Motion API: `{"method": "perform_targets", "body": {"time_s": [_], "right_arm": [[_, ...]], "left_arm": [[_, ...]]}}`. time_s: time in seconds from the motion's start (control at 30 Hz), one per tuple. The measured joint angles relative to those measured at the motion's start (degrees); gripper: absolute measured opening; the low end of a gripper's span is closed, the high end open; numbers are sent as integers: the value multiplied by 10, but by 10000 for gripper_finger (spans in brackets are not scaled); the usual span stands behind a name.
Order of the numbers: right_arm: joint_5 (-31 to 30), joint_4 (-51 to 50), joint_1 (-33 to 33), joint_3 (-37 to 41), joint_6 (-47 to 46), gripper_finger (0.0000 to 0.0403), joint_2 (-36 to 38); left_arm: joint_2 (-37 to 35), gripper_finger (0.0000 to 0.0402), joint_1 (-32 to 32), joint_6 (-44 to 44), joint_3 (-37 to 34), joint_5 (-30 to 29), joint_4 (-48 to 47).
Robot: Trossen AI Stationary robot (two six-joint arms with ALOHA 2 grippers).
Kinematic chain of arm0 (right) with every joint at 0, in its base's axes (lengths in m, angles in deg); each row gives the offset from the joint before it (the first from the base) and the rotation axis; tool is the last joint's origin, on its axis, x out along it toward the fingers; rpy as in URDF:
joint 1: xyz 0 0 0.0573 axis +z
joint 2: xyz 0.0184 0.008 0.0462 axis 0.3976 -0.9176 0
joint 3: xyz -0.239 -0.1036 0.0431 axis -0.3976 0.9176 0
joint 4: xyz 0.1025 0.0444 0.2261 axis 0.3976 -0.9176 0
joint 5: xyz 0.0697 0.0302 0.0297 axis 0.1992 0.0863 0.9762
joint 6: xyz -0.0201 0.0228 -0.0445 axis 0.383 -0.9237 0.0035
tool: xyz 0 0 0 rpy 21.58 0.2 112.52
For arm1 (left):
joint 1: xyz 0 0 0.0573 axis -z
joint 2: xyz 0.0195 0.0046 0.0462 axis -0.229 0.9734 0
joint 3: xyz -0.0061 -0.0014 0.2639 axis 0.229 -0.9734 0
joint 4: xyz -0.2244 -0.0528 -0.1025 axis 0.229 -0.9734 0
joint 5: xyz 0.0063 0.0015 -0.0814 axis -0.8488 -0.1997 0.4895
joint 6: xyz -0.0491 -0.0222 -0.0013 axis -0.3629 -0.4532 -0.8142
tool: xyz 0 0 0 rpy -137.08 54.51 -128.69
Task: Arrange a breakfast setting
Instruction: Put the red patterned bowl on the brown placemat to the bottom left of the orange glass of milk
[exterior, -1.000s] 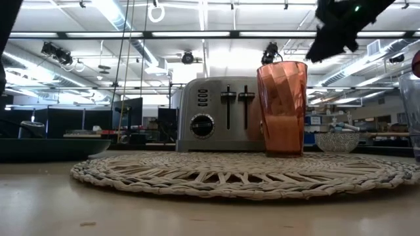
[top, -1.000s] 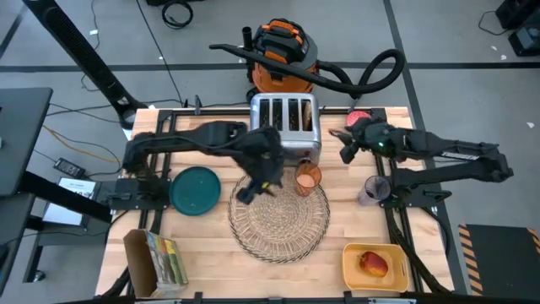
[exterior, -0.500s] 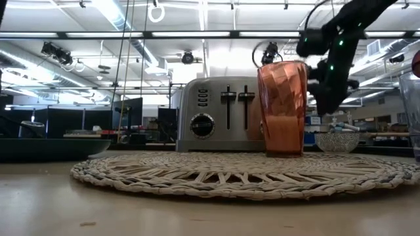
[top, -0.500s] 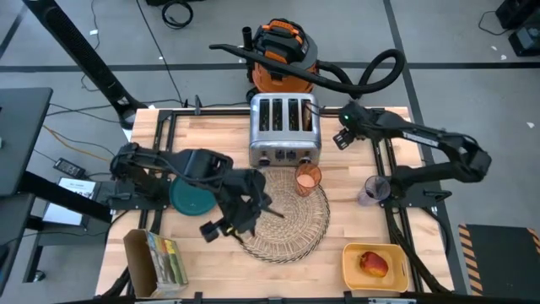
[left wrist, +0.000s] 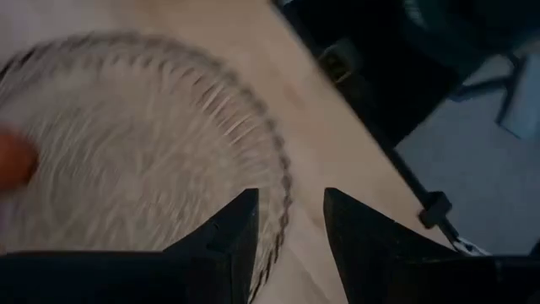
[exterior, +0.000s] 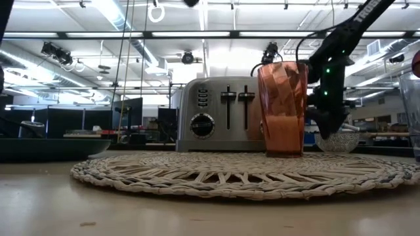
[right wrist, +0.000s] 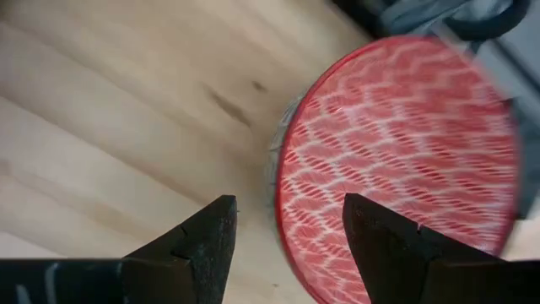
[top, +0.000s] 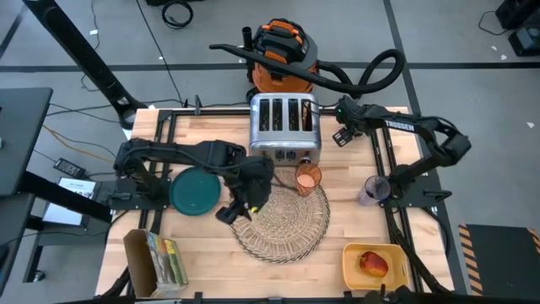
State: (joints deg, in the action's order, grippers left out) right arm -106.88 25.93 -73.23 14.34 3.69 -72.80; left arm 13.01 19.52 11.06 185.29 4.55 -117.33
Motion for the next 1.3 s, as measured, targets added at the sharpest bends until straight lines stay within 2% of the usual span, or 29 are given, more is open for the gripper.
{"method": "perform_targets", "body": {"time_s": [0.1,0.3,0.53,0.63,0.87,1.13,1.3], "right_arm": [[22,2,-9,0,0,212,-19],[25,14,-15,0,0,180,-44],[25,20,-18,0,0,125,-47],[24,20,-22,0,0,99,-43],[18,17,-29,1,5,19,-4],[6,19,-28,0,5,20,64],[-14,17,-3,0,11,19,122]], "left_arm": [[0,141,-13,-25,-7,-33,-1],[-1,141,-16,-64,-7,-136,-18],[-13,141,-8,-88,-7,-155,-25],[-28,141,-2,-95,-7,-184,-34],[-63,141,4,-124,-7,-219,-32],[-74,141,4,-134,-7,-229,-29],[-79,141,4,-134,-7,-233,-45]]}}
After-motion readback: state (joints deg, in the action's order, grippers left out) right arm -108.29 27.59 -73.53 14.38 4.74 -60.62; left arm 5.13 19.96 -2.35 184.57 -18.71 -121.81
